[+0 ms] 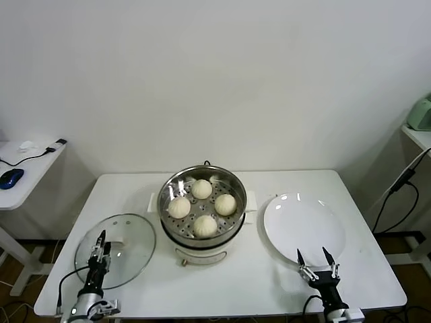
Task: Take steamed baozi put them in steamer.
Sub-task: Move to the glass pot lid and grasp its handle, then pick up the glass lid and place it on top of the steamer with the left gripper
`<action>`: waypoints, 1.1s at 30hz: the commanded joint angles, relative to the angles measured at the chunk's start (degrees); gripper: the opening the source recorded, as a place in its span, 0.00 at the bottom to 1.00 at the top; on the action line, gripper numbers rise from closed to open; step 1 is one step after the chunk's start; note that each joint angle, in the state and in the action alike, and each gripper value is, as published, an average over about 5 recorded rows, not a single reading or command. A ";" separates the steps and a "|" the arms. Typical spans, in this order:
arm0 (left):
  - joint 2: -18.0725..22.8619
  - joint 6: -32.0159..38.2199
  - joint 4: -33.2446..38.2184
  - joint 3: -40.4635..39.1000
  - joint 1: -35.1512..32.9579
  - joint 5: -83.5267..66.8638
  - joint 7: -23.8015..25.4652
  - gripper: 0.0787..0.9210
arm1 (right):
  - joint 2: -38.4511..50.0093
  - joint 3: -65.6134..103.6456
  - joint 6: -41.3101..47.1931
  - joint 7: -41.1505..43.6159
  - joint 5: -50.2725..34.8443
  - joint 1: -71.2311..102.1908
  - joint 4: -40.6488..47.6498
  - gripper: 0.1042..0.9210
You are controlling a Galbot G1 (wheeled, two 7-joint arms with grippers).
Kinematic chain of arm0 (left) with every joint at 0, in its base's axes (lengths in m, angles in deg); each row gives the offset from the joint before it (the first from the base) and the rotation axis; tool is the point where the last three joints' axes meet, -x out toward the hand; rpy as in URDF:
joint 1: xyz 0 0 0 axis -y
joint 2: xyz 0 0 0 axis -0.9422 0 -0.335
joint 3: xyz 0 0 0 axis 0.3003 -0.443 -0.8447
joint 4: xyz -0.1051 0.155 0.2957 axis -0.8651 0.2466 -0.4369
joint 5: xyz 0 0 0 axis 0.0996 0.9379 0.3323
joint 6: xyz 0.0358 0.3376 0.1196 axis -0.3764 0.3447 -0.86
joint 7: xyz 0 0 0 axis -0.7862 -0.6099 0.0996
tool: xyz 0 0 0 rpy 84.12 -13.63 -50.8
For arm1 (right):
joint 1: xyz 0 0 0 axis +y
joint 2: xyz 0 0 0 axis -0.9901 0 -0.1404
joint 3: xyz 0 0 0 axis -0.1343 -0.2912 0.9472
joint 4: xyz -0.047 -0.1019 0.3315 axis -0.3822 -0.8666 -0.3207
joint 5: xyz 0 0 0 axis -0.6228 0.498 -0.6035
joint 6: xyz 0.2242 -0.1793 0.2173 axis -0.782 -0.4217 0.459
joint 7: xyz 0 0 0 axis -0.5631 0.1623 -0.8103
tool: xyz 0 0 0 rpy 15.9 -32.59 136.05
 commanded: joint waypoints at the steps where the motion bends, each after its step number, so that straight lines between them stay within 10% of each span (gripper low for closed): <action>1: -0.51 -0.62 0.98 0.32 -0.19 -0.72 0.42 0.47 | 0.10 0.04 -0.07 0.21 0.26 0.17 0.04 0.88; 13: 0.32 0.72 -2.27 -0.21 1.04 0.45 0.67 0.08 | 0.14 0.19 -0.31 0.39 0.18 0.41 -0.67 0.88; 24: -0.11 -0.35 5.84 1.86 -1.65 -2.19 2.04 0.06 | -0.33 1.00 2.39 -1.05 4.05 1.09 -2.56 0.88; 33: -4.23 -13.54 27.68 6.24 -7.85 -12.11 18.23 0.06 | -0.46 0.93 5.02 -2.68 5.99 1.90 -5.62 0.88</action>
